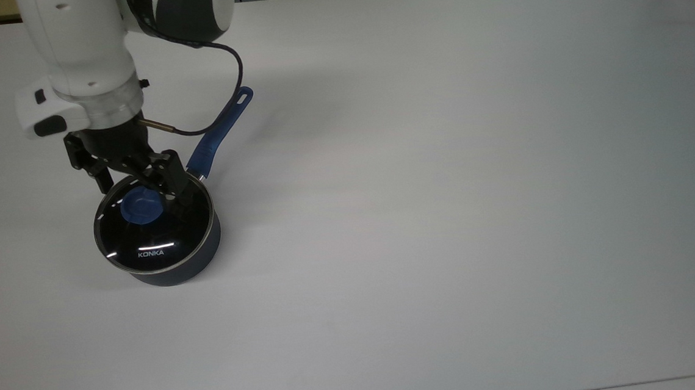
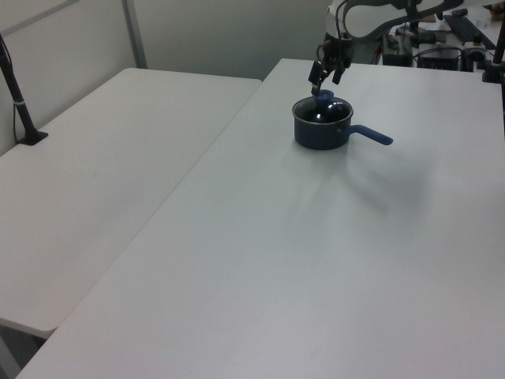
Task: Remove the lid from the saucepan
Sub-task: 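Close the gripper on the blue lid knob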
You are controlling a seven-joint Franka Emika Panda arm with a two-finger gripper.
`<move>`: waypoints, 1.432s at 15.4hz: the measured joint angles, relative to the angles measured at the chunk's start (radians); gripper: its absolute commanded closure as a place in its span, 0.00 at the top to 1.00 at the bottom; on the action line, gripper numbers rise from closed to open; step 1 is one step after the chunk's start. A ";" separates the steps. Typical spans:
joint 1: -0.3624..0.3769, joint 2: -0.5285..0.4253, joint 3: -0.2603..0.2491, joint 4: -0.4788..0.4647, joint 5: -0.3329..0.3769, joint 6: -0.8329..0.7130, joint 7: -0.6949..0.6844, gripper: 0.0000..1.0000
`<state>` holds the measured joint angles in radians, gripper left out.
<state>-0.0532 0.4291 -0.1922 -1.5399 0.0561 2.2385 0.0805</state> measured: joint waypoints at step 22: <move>0.014 0.035 0.001 0.005 0.000 0.000 -0.010 0.66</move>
<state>-0.0397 0.4636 -0.1917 -1.5353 0.0556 2.2385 0.0700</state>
